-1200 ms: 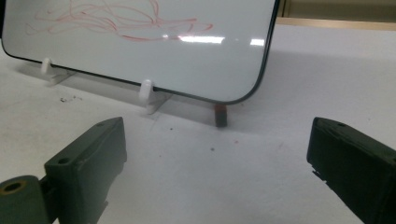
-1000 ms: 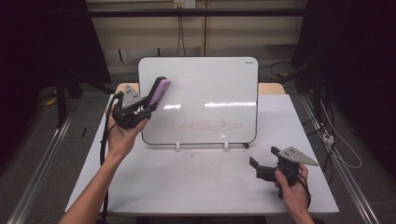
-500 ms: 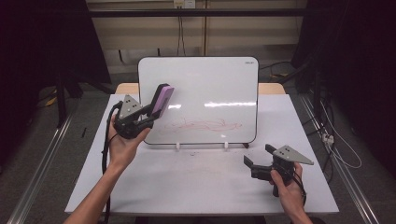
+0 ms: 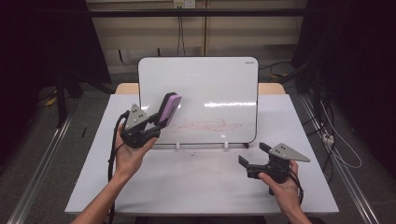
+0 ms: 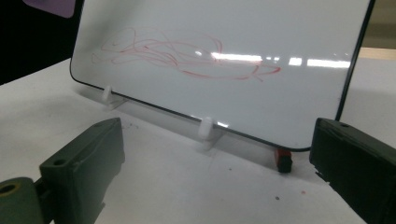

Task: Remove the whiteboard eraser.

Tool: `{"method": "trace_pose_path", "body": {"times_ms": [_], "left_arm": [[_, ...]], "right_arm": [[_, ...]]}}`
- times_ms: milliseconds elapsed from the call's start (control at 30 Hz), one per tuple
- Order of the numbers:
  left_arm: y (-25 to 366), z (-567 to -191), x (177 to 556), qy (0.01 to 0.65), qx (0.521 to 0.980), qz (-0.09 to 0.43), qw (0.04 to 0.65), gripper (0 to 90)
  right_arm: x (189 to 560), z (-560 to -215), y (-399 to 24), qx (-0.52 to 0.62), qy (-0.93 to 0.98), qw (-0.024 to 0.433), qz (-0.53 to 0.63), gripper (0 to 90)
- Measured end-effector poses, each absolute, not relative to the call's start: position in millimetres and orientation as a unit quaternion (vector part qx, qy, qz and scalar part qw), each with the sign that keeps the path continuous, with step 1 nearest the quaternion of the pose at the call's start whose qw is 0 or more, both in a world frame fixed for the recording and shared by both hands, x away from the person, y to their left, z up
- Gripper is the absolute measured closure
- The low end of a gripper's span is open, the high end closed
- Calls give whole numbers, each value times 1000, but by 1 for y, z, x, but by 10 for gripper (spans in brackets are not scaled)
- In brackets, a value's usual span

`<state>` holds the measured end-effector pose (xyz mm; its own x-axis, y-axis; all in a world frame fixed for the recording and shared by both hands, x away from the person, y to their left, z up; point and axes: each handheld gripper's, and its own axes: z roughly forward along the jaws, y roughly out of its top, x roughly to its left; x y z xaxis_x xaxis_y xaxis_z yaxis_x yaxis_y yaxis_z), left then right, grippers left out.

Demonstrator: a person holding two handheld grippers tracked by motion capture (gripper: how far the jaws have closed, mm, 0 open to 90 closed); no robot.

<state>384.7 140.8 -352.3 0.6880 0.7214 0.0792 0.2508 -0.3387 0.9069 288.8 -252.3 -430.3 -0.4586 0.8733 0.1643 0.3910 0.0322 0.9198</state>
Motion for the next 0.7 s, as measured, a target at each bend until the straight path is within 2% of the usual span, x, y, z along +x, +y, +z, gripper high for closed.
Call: {"method": "trace_pose_path", "body": {"times_ms": [700], "left_arm": [[107,-369,363,287,789,206,503,641]], "right_arm": [[303,-407,-211,425,665,193,583,44]]}}
